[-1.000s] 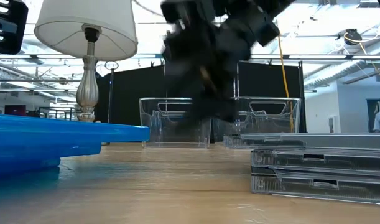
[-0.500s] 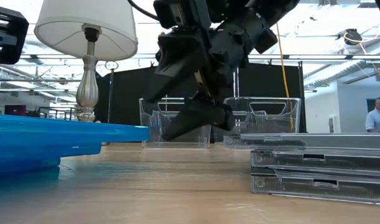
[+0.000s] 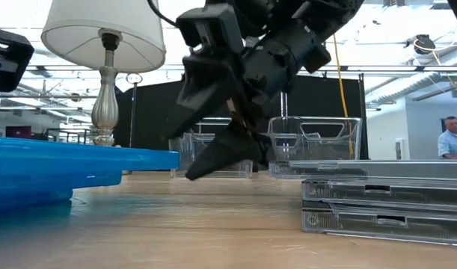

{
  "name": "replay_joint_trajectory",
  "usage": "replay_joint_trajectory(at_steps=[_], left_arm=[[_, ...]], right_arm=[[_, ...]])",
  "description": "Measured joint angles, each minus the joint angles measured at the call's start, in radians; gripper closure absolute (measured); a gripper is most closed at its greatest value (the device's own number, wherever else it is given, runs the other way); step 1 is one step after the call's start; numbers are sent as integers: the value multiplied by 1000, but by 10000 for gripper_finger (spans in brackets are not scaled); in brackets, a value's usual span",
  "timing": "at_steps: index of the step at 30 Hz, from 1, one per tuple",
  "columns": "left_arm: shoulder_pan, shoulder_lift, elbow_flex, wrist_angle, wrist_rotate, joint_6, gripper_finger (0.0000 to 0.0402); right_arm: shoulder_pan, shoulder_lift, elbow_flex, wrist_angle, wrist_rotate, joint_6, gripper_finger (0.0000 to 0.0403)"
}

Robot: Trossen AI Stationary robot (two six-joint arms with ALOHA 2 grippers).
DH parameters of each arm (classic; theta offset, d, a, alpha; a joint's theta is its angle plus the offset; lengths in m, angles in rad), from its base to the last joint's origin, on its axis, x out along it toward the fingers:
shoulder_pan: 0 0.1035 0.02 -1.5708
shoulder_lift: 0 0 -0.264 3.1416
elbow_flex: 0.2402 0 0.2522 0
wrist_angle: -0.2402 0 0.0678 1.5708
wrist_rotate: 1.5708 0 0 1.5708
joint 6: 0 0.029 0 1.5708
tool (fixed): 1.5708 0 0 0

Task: Pick & place jewel cases by type

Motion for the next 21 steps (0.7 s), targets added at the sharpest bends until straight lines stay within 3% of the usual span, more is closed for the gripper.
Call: replay_joint_trajectory(at_steps=[21], left_arm=[[52, -1, -46, -9, -7, -80, 335]], right_arm=[[6, 2, 0, 47, -30, 28, 166]])
